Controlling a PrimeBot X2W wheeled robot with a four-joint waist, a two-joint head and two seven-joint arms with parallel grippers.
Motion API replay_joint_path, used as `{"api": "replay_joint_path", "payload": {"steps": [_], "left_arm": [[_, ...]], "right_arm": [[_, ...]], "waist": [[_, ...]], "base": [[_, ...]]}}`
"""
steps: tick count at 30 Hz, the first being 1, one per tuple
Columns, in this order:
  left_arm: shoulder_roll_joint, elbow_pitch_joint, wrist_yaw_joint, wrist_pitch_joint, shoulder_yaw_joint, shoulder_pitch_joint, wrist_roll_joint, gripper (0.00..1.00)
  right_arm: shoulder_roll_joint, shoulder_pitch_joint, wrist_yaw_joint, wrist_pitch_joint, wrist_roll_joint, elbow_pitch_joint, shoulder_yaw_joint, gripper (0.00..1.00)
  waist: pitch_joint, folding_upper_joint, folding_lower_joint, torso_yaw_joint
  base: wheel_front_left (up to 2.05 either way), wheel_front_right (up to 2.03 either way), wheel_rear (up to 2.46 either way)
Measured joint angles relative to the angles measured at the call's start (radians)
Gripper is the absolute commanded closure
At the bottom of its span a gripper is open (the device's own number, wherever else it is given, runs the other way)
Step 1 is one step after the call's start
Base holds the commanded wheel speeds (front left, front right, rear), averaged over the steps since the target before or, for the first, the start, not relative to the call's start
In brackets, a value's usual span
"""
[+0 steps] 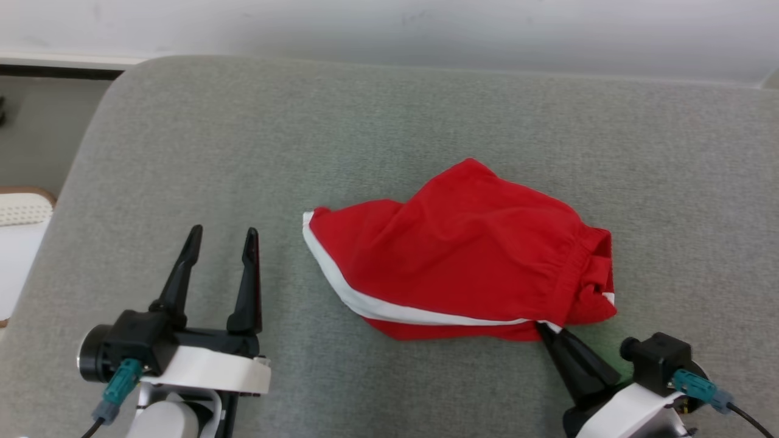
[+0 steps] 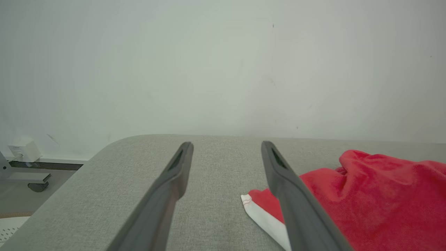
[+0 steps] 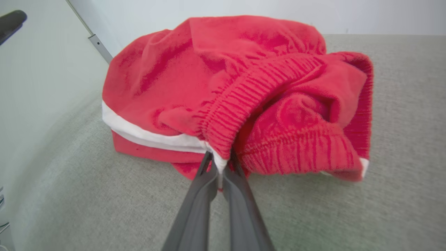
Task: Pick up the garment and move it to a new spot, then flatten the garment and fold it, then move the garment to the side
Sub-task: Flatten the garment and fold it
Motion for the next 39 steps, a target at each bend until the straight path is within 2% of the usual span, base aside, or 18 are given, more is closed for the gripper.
{"api": "replay_joint_path", "payload": {"steps": [7, 12, 13, 14, 15, 16, 24, 32, 39], "left_arm": [[0.002, 0.002, -0.001, -0.001, 0.005, 0.000, 0.006, 0.00], [0.002, -0.001, -0.001, -0.001, 0.006, 0.001, 0.008, 0.00], [0.003, -0.002, -0.001, -0.001, 0.006, 0.001, 0.010, 0.00], [0.003, -0.001, -0.001, -0.001, 0.005, 0.001, 0.010, 0.00], [0.003, -0.001, -0.001, -0.001, 0.004, 0.001, 0.010, 0.00], [0.004, -0.001, -0.001, -0.001, 0.004, 0.001, 0.010, 0.00], [0.010, 0.001, 0.005, -0.002, 0.008, 0.009, 0.013, 0.00], [0.027, -0.005, 0.033, -0.001, 0.030, 0.055, 0.013, 0.00], [0.036, -0.006, 0.040, 0.015, 0.027, 0.092, 0.012, 0.00]], "right_arm": [[-0.023, 0.069, 0.000, 0.042, -0.001, -0.066, -0.079, 1.00], [-0.013, 0.108, 0.000, 0.056, -0.004, -0.087, -0.131, 1.00], [-0.007, 0.110, 0.000, 0.058, -0.003, -0.089, -0.136, 0.81], [-0.004, 0.111, 0.000, 0.059, -0.003, -0.089, -0.136, 0.52], [-0.002, 0.112, 0.000, 0.059, -0.002, -0.089, -0.138, 0.12], [0.000, 0.116, 0.000, 0.059, -0.002, -0.089, -0.140, 0.00], [0.016, 0.193, 0.000, 0.031, -0.020, -0.131, -0.225, 0.00], [0.052, 0.219, 0.000, 0.000, -0.111, -0.288, -0.401, 0.00], [0.063, 0.192, 0.000, 0.029, -0.159, -0.402, -0.440, 0.00]], "waist": [[-0.005, 0.0000, 0.0000, -0.041], [-0.009, 0.0001, 0.0000, -0.065], [-0.010, 0.0000, 0.0000, -0.069], [-0.011, 0.0000, 0.0000, -0.072], [-0.012, 0.0000, 0.0000, -0.075], [-0.013, 0.0000, 0.0000, -0.078], [-0.032, 0.0000, -0.0001, -0.091], [-0.068, 0.0000, -0.0001, -0.113], [-0.099, 0.0000, -0.0002, -0.117]], "base": [[0.00, 0.00, 0.00], [0.00, 0.00, 0.00], [0.00, 0.00, 0.00], [0.00, 0.00, 0.00], [0.00, 0.00, 0.00], [0.00, 0.00, 0.00], [0.00, 0.00, 0.00], [0.00, 0.00, 0.00], [0.00, 0.00, 0.00]]}}
